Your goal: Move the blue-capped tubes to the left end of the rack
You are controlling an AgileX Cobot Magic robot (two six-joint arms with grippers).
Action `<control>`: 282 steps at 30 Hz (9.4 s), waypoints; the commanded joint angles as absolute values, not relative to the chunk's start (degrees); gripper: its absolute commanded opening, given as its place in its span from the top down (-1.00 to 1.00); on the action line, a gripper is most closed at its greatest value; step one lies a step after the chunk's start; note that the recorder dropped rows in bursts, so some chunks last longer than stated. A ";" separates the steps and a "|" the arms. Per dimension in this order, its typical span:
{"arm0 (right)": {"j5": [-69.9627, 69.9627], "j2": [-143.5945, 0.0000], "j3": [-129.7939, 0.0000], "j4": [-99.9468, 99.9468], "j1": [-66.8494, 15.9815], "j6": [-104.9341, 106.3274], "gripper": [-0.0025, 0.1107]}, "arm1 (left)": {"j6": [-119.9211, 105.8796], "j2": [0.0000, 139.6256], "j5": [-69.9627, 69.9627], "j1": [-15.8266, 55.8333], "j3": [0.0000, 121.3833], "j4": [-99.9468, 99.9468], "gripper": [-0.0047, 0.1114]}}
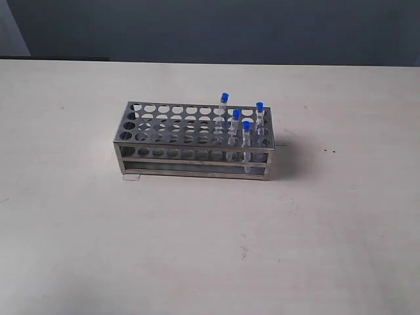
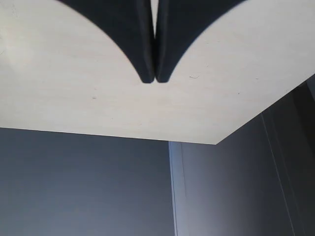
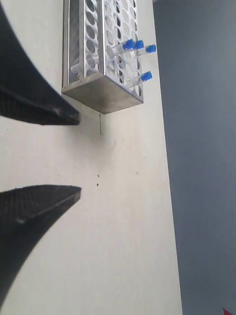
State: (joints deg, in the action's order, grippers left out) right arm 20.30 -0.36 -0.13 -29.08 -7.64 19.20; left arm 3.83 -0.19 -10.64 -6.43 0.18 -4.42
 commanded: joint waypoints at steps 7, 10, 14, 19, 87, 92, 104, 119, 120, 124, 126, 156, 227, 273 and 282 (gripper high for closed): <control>19.03 0.00 0.00 -28.71 -7.49 19.36 0.27 | 3.94 0.00 -10.30 -6.09 0.00 -4.11 0.91; 17.00 0.00 0.00 -28.71 -7.49 19.36 0.27 | 3.94 0.00 -10.30 -6.09 0.00 -4.11 0.91; 15.04 0.00 0.00 -28.60 -7.49 19.36 0.27 | 3.94 0.00 -10.30 -6.09 0.00 -4.11 0.91; 8.90 0.00 0.00 -35.44 -7.49 17.79 0.27 | 3.94 0.00 -10.30 -6.09 0.00 -4.11 0.91; 39.48 -102.05 -73.65 -2.17 -39.47 4.47 0.11 | 3.94 0.00 -9.85 -6.09 0.00 -4.11 0.91; 37.70 -102.91 -73.65 0.89 -39.47 2.74 0.27 | 3.94 0.00 -9.85 -6.09 0.00 -4.11 0.91; 35.53 -106.20 -73.78 2.62 -39.47 2.74 0.96 | 3.94 0.00 -9.85 -6.09 0.00 -4.11 0.91; 31.64 -93.01 -77.17 -0.47 -41.48 5.10 0.96 | 3.94 0.00 -9.99 -6.09 0.00 -4.11 0.91; 31.91 -93.94 -78.72 -0.74 -42.29 6.50 0.96 | 3.94 0.00 -9.99 -6.09 0.00 -4.11 0.91; 34.37 -105.00 -92.52 -1.31 -46.21 10.57 0.96 | 3.94 0.00 -9.99 -6.09 0.00 -4.11 0.91; 38.82 -115.42 -105.57 -7.58 -47.83 16.63 0.96 | 3.94 0.00 -9.99 -6.09 0.00 -4.11 0.91; 53.08 -132.49 -130.58 -4.04 -50.82 16.46 0.96 | 3.94 0.00 -10.48 -6.09 0.00 -4.11 0.91; 46.09 -136.18 -130.58 -1.77 -50.71 11.68 0.96 | 3.94 0.00 -10.38 -6.09 0.00 -4.11 0.91; 54.38 -132.18 -130.02 4.95 -50.63 -0.69 0.33 | 3.94 0.00 -10.25 -6.09 0.00 -4.11 0.91; 69.96 -128.67 -129.90 15.58 -48.05 -6.43 0.33 | 3.94 0.00 -10.25 -6.09 0.00 -4.11 0.91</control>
